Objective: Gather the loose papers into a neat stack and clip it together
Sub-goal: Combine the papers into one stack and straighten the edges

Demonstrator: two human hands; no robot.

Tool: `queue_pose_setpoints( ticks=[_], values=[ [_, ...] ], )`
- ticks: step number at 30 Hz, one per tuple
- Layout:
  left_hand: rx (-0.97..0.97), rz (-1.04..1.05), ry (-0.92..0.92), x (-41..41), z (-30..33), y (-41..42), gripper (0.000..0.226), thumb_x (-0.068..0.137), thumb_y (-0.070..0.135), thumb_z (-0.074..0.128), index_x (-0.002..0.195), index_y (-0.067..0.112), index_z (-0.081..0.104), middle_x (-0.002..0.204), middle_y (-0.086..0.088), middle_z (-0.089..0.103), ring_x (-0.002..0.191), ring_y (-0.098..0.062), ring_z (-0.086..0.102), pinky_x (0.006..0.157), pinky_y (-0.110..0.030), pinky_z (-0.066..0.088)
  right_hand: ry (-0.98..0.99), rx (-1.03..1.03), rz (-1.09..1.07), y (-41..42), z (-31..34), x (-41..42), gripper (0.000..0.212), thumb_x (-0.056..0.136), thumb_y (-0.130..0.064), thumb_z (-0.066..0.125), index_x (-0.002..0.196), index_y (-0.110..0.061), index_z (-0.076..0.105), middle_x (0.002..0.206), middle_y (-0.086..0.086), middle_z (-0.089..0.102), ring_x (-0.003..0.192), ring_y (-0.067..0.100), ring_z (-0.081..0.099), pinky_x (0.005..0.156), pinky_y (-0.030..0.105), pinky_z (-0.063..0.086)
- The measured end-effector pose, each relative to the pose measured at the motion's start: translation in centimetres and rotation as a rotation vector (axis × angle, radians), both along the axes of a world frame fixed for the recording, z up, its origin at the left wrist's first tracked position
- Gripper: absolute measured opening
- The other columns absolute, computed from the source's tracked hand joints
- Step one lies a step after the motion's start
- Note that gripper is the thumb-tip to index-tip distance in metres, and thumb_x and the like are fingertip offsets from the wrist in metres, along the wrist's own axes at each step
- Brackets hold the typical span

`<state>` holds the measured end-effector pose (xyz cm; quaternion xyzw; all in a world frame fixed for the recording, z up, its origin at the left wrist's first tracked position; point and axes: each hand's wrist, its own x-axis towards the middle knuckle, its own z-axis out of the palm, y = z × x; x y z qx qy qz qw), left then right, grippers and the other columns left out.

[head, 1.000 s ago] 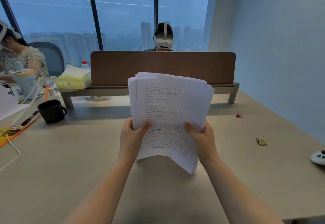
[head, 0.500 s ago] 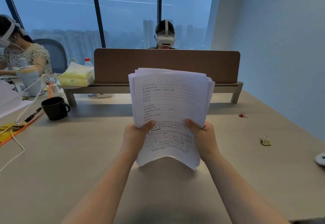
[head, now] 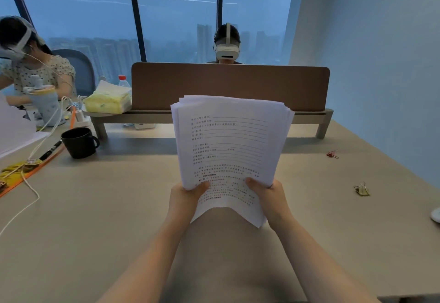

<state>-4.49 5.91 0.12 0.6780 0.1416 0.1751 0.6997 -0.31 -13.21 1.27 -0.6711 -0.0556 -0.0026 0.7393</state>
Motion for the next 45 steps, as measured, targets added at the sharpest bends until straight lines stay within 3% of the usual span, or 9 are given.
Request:
queue_pose_setpoints(
  ticks=[8, 15, 18, 22, 25, 29, 35, 41, 45],
  values=[
    [0.176, 0.082, 0.012, 0.3, 2.7, 1.8, 0.014, 0.081, 0.006, 0.077, 0.074, 0.017, 0.070, 0.077, 0.004, 0.069, 0.067, -0.013, 0.064, 0.063, -0.029, 0.052, -0.180, 0.018, -0.102, -1.5, 3.0, 0.8, 0.043, 0.081, -0.015, 0.076, 0.119, -0.024, 0.059, 0.100, 0.009, 0.071, 0.094, 0.031, 0.068, 0.083, 0.051, 0.059],
    [0.796, 0.159, -0.071, 0.5, 8.9, 5.0, 0.009, 0.086, 0.025, 0.070, 0.090, 0.025, 0.078, 0.078, -0.003, 0.073, 0.072, -0.029, 0.065, 0.067, -0.039, 0.054, -0.347, -0.194, -0.322, -3.2, 8.6, 2.7, 0.094, 0.081, -0.035, 0.077, 0.151, -0.037, 0.016, 0.144, -0.001, 0.040, 0.128, 0.020, 0.045, 0.099, 0.042, 0.044],
    [1.002, 0.154, -0.046, 0.7, 10.7, 5.7, 0.017, 0.086, 0.038, 0.060, 0.086, 0.031, 0.075, 0.076, 0.005, 0.073, 0.072, -0.025, 0.067, 0.069, -0.038, 0.056, -0.389, -0.344, -0.316, -3.3, 9.6, 3.0, 0.088, 0.080, -0.043, 0.076, 0.150, -0.037, 0.022, 0.152, -0.005, 0.036, 0.130, 0.015, 0.039, 0.097, 0.040, 0.041],
    [1.261, 0.160, -0.016, 0.5, 12.0, 5.4, 0.020, 0.092, 0.035, 0.057, 0.084, 0.028, 0.073, 0.079, 0.003, 0.073, 0.071, -0.025, 0.065, 0.063, -0.033, 0.053, -0.402, -0.407, -0.211, -2.9, 8.8, 3.0, 0.059, 0.081, -0.039, 0.074, 0.133, -0.035, 0.046, 0.129, -0.012, 0.055, 0.107, 0.010, 0.056, 0.081, 0.035, 0.052],
    [1.442, 0.181, -0.042, 0.0, 12.7, 4.6, 0.020, 0.095, 0.034, 0.053, 0.087, 0.031, 0.071, 0.083, 0.006, 0.072, 0.068, -0.019, 0.063, 0.054, -0.026, 0.044, -0.290, -0.328, -0.149, -2.7, 7.1, 2.7, 0.020, 0.083, -0.027, 0.072, 0.101, -0.025, 0.063, 0.097, -0.005, 0.068, 0.088, 0.020, 0.064, 0.075, 0.045, 0.056],
    [1.523, 0.151, 0.053, -0.4, 12.7, 4.2, 0.013, 0.093, 0.038, 0.055, 0.083, 0.035, 0.063, 0.081, 0.009, 0.068, 0.069, -0.016, 0.060, 0.056, -0.028, 0.041, -0.185, -0.181, -0.100, -3.0, 3.8, 2.0, 0.007, 0.084, -0.015, 0.071, 0.091, -0.013, 0.070, 0.094, 0.010, 0.072, 0.089, 0.040, 0.065, 0.074, 0.053, 0.056],
    [1.322, 0.158, 0.113, -0.3, 11.1, 6.8, 0.021, 0.081, 0.049, 0.070, 0.085, 0.030, 0.062, 0.083, 0.007, 0.065, 0.078, -0.016, 0.060, 0.068, -0.033, 0.051, -0.088, -0.084, -0.069, -3.7, 0.7, 0.9, 0.009, 0.086, -0.012, 0.069, 0.095, -0.012, 0.071, 0.097, 0.008, 0.073, 0.094, 0.038, 0.066, 0.082, 0.056, 0.055],
    [0.529, 0.092, 0.047, -0.3, 8.3, 9.3, 0.070, 0.075, 0.026, 0.083, 0.135, 0.025, 0.047, 0.109, 0.002, 0.057, 0.101, -0.021, 0.057, 0.087, -0.043, 0.052, -0.068, -0.044, -0.041, -4.3, 0.4, 0.8, 0.012, 0.087, -0.007, 0.068, 0.095, -0.014, 0.072, 0.099, 0.010, 0.074, 0.097, 0.039, 0.066, 0.085, 0.058, 0.053],
    [0.213, -0.069, 0.045, -0.5, 5.3, 8.0, 0.035, 0.075, 0.019, 0.082, 0.103, 0.017, 0.061, 0.096, -0.003, 0.068, 0.097, -0.028, 0.064, 0.073, -0.035, 0.053, -0.079, -0.040, 0.029, -4.3, 0.4, 0.5, 0.030, 0.078, -0.022, 0.069, 0.108, -0.019, 0.067, 0.106, 0.010, 0.072, 0.100, 0.035, 0.066, 0.085, 0.053, 0.054]
  ],
)
